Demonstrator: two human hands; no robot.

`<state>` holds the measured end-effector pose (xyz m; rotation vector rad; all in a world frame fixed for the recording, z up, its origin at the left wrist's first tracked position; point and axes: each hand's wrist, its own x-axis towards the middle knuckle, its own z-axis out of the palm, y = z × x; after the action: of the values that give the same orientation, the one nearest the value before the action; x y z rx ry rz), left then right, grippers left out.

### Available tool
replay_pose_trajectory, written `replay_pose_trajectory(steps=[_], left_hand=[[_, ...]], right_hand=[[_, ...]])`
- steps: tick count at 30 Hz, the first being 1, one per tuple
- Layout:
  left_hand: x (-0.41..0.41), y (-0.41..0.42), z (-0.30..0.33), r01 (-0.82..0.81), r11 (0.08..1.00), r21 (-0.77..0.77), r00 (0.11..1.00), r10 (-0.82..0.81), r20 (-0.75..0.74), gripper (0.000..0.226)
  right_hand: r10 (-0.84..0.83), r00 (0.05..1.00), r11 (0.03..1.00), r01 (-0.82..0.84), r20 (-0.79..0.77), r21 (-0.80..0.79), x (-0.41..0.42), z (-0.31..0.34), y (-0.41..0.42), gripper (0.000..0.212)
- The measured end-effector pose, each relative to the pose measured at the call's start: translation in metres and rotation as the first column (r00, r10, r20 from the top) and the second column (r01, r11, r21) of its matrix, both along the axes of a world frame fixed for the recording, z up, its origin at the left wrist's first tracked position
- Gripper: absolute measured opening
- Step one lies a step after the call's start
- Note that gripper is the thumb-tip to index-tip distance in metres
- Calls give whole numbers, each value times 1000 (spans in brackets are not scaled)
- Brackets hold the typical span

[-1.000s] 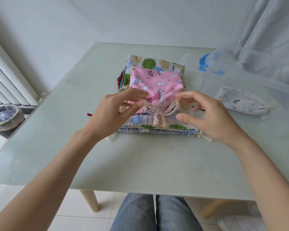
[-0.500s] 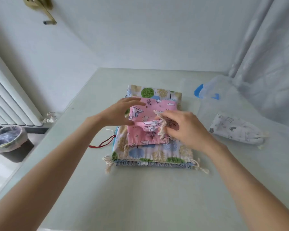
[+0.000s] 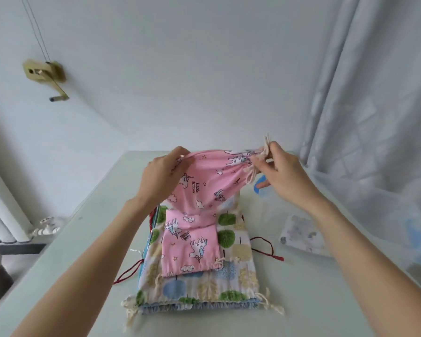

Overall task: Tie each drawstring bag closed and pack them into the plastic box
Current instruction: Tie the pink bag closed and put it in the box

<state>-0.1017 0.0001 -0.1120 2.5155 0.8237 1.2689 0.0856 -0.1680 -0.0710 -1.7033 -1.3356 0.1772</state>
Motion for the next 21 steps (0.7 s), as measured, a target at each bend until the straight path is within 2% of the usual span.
replay_pose_trajectory(steps=[2,3,6,9,13,17,21], left_hand=[[18,-8,27,47,999,-11,998,-46,48,31],[25,-11,35,68,997,-19,996,-67,61,28],[58,-21,62,140,990,-5,985,-139,101,17],[95,-36,82,193,981,15,968,-193,161,15],[151,-63,96,279,960,-2,933,-270,239,12],[193,-88,79,345,938,-18,934,-342,105,12],[211,-89,48,329,940,-89,942,-334,-43,11]], right_hand=[[36,975,992,-8,-221,126,15,19,-5,20],[48,964,985,-2,-261,175,21,27,-7,18],[53,971,954,19,-231,300,48,52,-23,7],[40,987,942,13,-153,335,78,71,-48,20],[-73,997,941,82,-41,328,123,77,-78,30],[-154,988,958,154,-21,240,162,56,-105,29],[-124,992,991,124,11,43,187,29,-121,25]])
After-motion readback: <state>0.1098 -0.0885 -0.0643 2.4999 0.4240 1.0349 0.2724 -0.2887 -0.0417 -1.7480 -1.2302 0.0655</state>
